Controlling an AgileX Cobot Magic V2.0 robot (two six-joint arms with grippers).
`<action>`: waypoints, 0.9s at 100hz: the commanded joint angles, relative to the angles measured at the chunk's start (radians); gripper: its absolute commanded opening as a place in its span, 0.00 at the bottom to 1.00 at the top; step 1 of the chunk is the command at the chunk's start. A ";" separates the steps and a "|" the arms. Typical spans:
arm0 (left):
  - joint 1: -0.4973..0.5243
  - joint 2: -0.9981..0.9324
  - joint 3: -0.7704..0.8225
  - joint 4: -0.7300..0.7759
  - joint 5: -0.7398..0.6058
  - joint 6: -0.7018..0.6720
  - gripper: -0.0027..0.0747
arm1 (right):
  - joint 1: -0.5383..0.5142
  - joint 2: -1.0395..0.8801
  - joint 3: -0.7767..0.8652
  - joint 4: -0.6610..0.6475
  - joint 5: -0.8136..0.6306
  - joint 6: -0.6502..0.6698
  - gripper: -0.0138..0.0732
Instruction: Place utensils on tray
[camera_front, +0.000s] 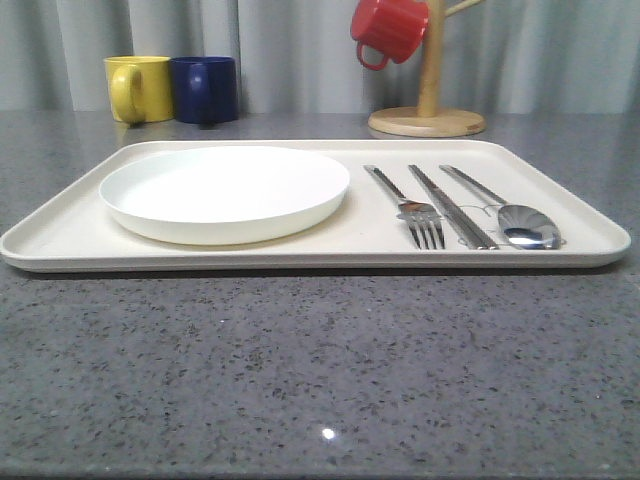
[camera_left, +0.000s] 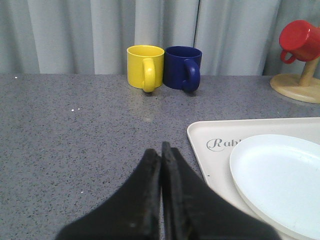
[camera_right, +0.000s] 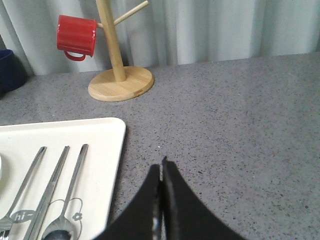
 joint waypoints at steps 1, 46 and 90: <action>0.001 0.003 -0.026 -0.009 -0.082 0.000 0.01 | -0.006 0.000 -0.024 -0.018 -0.085 -0.004 0.08; 0.001 0.003 -0.026 -0.009 -0.082 0.000 0.01 | -0.006 -0.002 -0.020 -0.018 -0.090 -0.004 0.08; 0.001 0.003 -0.026 -0.009 -0.082 0.000 0.01 | -0.006 -0.222 0.177 0.208 -0.200 -0.321 0.08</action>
